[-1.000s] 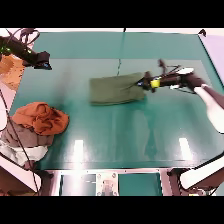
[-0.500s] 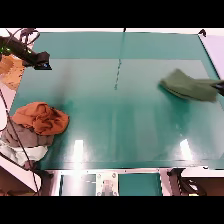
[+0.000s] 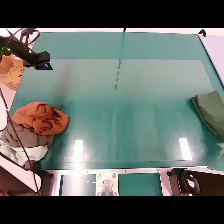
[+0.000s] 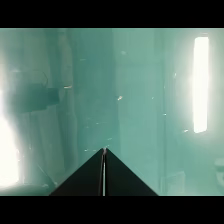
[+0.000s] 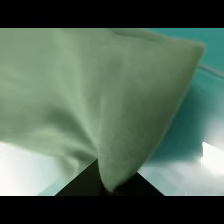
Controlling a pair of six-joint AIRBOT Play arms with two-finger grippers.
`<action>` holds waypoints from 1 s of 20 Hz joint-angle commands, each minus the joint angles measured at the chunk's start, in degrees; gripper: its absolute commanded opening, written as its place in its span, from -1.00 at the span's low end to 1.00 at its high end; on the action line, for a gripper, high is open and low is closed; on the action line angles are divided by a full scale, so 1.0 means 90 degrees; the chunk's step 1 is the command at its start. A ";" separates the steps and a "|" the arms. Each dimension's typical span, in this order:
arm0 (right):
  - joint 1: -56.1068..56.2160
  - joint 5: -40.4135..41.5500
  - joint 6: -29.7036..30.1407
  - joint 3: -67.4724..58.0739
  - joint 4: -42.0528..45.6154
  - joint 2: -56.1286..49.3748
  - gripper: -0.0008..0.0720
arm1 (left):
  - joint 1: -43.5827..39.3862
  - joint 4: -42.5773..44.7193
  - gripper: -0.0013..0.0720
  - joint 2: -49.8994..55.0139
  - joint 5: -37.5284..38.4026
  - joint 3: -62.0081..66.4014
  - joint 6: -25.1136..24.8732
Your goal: Fold the shirts.
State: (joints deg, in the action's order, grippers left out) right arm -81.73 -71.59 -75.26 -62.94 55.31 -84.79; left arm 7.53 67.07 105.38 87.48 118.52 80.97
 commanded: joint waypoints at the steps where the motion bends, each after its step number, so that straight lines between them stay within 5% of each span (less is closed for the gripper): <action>1: -0.0304 0.0403 0.0078 0.0869 0.0245 0.0010 -0.95 | -0.0104 -0.0046 -0.90 -0.0002 -0.0007 -0.0214 0.0005; 4: -0.0304 0.0330 -0.0010 0.1149 0.0323 0.0049 -0.95 | -0.0228 -0.0044 -0.90 -0.0002 -0.0024 -0.0398 0.0000; 7: -0.0308 0.0044 -0.0816 0.1088 0.1345 0.0245 -0.84 | -0.0231 -0.0114 -0.90 -0.0005 -0.0068 -0.0398 -0.0002; 10: -0.0308 -0.0631 -0.1579 0.0413 0.2674 0.0384 0.16 | -0.0231 -0.0119 -0.90 -0.0005 -0.0024 -0.0398 -0.0053; 12: -0.0299 -0.1406 -0.1702 -0.0340 0.2742 0.0386 0.20 | -0.0231 -0.0121 -0.90 -0.0007 -0.0029 -0.0391 -0.0051; 14: -0.0153 -0.2057 -0.1982 -0.1056 0.2613 0.0437 0.19 | -0.0231 -0.0124 -0.90 -0.0041 -0.0058 -0.0391 -0.0053; 15: 0.0015 -0.2193 -0.1996 -0.1311 0.2370 0.0520 0.01 | -0.0231 -0.0121 -0.90 -0.0075 -0.0063 -0.0355 -0.0053; 17: 0.0549 -0.1967 -0.2025 -0.1501 0.1571 0.0799 -0.73 | -0.0231 -0.0119 -0.90 -0.0197 -0.0104 -0.0182 -0.0051; 20: 0.1928 -0.1302 -0.1763 -0.1501 0.0831 0.1239 -0.95 | -0.0231 -0.0119 -0.90 -0.0658 -0.0095 -0.0189 -0.0051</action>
State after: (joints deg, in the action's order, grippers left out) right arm -73.32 -86.37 -92.12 -74.61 69.06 -76.73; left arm 5.43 65.98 102.15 86.48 116.42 80.53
